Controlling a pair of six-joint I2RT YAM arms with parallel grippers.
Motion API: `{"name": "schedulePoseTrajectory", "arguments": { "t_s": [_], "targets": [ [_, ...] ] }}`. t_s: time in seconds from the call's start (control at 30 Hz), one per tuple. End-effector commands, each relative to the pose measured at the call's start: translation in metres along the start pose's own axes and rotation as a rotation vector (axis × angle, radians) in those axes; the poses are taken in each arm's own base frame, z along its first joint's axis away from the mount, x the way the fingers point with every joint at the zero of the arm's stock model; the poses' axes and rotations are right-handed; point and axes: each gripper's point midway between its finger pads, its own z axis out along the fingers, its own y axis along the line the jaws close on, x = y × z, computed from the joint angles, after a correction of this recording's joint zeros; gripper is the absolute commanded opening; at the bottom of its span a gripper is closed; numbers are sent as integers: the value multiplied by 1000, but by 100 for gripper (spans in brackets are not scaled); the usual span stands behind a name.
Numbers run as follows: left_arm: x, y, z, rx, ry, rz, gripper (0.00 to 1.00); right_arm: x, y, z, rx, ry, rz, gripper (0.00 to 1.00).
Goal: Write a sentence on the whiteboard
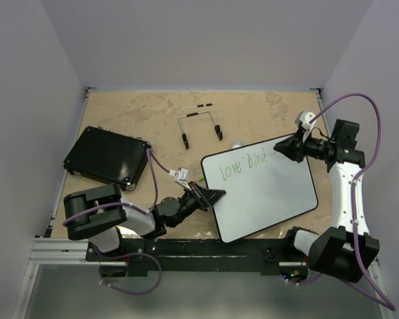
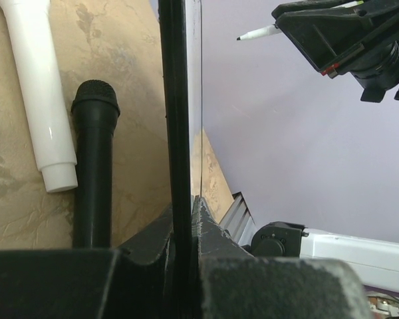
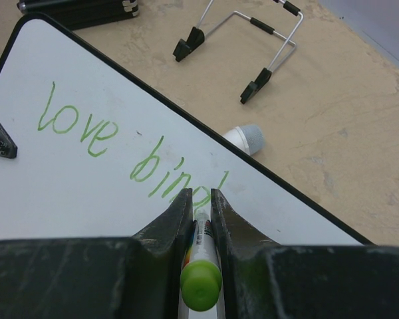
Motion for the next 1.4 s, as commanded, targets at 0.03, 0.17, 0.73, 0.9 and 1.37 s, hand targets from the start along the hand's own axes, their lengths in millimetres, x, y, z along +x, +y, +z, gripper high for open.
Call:
{"name": "schedulePoseTrajectory", "arguments": {
  "t_s": [0.03,0.17,0.73,0.9,1.37],
  "targets": [
    [-16,-34,8,137,-62,79,0,-13,13,-3,-40,-51,-47,0],
    [-22,-33,8,126,-70,101,0,-9,13,-1,-50,-50,-32,0],
    [-34,-23,3,119,-86,105,0,-3,12,-4,1,-27,-31,0],
    [-36,-23,2,117,-85,118,0,-4,15,-4,3,-31,-32,0],
    [-36,-25,1,122,-84,128,0,-4,12,-3,16,-41,-27,0]
  ]
}}
